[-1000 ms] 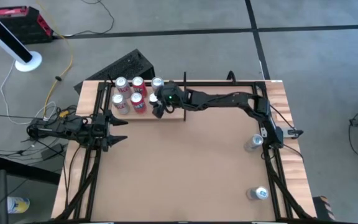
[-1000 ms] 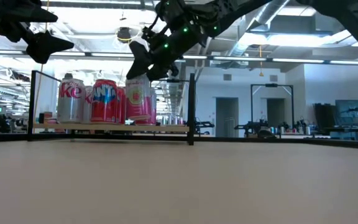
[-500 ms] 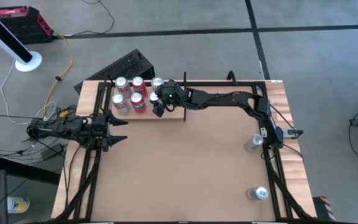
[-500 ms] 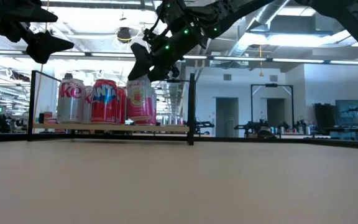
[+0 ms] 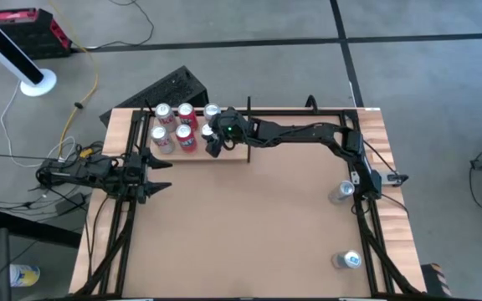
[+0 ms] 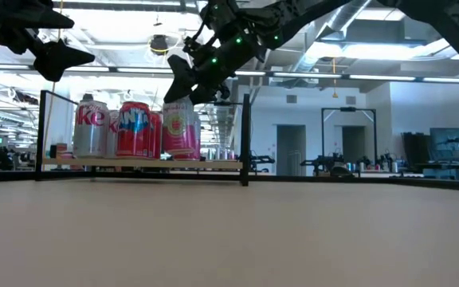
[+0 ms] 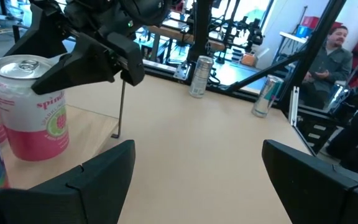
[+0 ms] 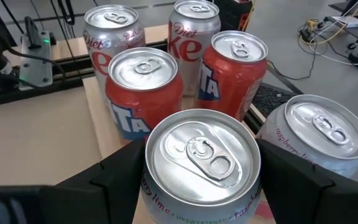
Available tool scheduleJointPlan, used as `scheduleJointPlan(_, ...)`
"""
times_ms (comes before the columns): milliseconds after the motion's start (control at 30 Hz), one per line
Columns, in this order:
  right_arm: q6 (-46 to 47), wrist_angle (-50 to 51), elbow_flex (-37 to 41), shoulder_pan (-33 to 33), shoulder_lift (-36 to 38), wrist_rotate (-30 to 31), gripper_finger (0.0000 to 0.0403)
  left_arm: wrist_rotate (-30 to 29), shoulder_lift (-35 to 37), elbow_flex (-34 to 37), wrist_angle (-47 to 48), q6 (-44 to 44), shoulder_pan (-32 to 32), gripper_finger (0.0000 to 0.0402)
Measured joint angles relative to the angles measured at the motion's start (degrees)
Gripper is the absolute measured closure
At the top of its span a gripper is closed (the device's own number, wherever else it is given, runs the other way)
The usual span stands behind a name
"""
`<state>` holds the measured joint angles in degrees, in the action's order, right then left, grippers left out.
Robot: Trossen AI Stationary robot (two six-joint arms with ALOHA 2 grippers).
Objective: Place canned beverage on shelf
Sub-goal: Put the pink and white soda can on the shelf aligned with the other pink and white soda can
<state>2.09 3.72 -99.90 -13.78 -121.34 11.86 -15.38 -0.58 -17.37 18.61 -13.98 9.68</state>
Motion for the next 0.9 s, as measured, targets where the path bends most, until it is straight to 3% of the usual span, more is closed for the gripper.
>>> scheduleJointPlan(367, -0.9, -4.1, 0.1, 0.2, -3.3, -1.3, 0.0107, 0.1, 0.0, 0.0, 0.2, 0.0, 0.0, 0.0065)
scheduleJointPlan(900, -2.1, -1.2, 0.2, 0.1, -3.0, -1.5, 0.0107, 1.4, 0.0, 0.0, 0.4, -0.2, 0.0, 0.0065)
